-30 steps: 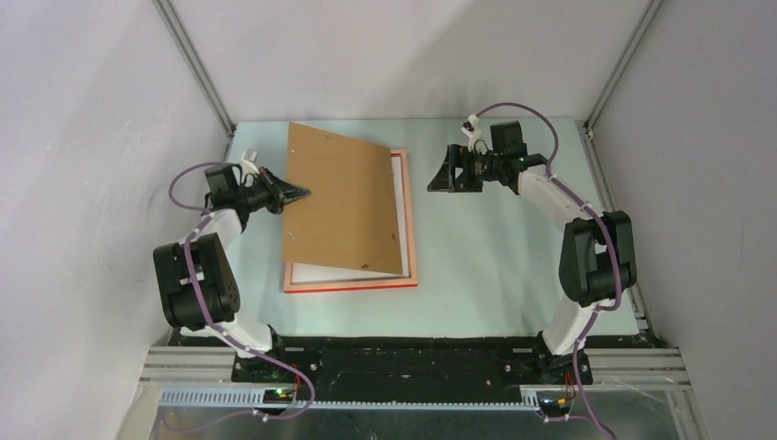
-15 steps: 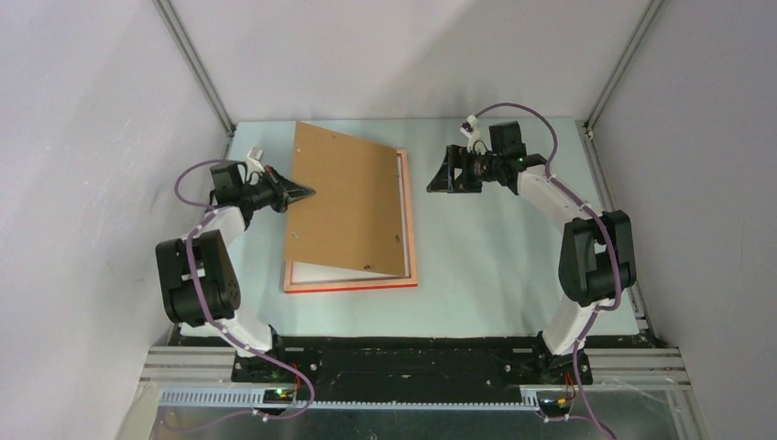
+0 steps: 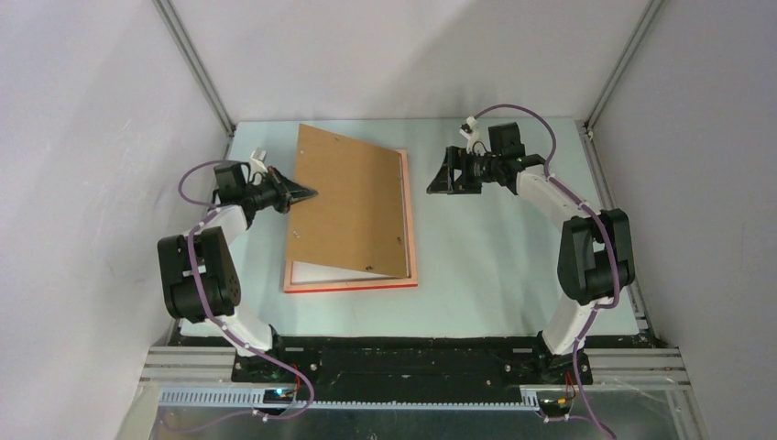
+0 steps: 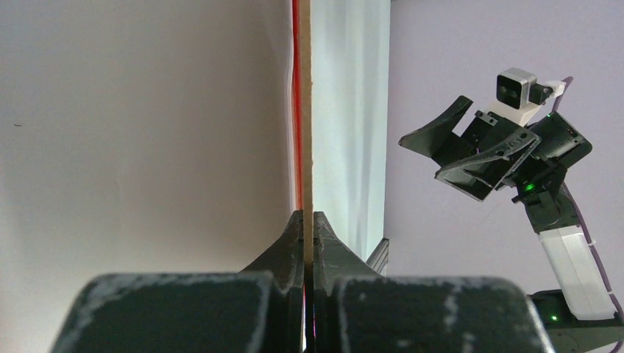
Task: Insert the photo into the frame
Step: Place the photo frame item in the photo frame.
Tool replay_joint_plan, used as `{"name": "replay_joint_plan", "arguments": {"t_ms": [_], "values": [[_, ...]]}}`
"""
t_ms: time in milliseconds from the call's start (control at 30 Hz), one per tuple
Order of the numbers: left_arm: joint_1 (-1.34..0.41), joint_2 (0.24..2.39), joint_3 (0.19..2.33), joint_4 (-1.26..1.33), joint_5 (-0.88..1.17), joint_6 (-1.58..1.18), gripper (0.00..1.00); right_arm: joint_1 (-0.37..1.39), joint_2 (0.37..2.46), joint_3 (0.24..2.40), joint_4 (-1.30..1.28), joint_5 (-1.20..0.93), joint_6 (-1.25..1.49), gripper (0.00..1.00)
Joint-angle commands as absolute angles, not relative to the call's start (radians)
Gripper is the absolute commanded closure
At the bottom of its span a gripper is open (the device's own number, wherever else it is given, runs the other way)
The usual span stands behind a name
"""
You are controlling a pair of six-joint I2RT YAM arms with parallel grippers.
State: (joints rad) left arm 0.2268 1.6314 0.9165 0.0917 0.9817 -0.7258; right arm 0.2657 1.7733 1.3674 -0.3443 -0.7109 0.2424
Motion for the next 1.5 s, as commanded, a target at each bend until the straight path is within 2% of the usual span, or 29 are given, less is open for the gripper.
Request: {"name": "replay_joint_plan", "arguments": {"t_ms": [0,1467], "values": [[0.211,1.622,0.969,0.135,1.055,-0.751,1.0,0.271,1.777,1.386,-0.345,-0.7,0.226,0.12],[0.206,1.615,0.932,0.113,1.009,-0.741,1.0,0.277,1.788,1.385,-0.35,-0.695,0.223,0.13]]}}
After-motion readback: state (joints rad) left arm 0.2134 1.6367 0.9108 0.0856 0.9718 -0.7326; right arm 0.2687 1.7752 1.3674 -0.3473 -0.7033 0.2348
